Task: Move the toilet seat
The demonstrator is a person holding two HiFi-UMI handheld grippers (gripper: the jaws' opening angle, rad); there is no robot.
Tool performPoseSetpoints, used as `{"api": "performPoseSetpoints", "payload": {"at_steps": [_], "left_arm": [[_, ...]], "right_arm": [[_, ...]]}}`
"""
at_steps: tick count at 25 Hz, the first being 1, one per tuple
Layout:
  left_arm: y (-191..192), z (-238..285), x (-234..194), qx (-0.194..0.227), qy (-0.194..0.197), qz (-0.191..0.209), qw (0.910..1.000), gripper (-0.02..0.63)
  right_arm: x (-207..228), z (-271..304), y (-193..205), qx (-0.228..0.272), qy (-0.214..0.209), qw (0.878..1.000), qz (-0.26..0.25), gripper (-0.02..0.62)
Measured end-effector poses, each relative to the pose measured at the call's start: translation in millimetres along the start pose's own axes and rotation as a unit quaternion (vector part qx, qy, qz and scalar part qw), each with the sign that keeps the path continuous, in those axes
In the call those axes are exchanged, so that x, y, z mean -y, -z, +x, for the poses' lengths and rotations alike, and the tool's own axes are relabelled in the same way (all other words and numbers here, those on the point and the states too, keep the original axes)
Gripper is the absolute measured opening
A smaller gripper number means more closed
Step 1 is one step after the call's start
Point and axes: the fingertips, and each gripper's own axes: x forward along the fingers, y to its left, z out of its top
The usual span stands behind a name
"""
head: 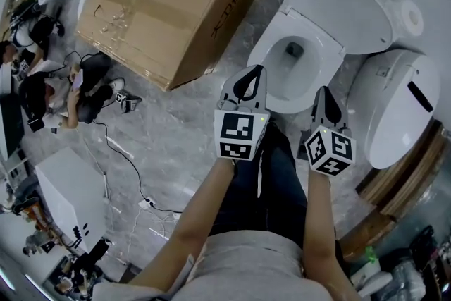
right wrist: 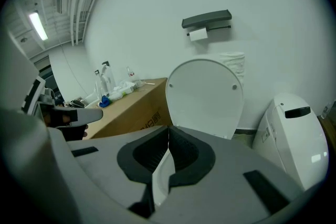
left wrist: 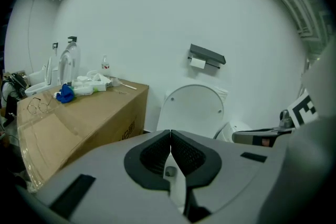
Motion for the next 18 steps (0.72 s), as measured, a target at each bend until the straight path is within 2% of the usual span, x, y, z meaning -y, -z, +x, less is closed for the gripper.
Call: {"api": "performPoseSetpoints", "payload": {"at_steps": [9,18], "left_arm": [[21,20,-19,-0.026,0.008,-0.004,0.9996,0.017],[47,39,-23,-0.053,0.001,-0.019,0.9984,0.017]], "right_arm": [[2,19,14,-0.017,0.013,1.0,0.005,0.017],[25,33,34,-0.029,0.013,0.999,0.023,0.017]]}}
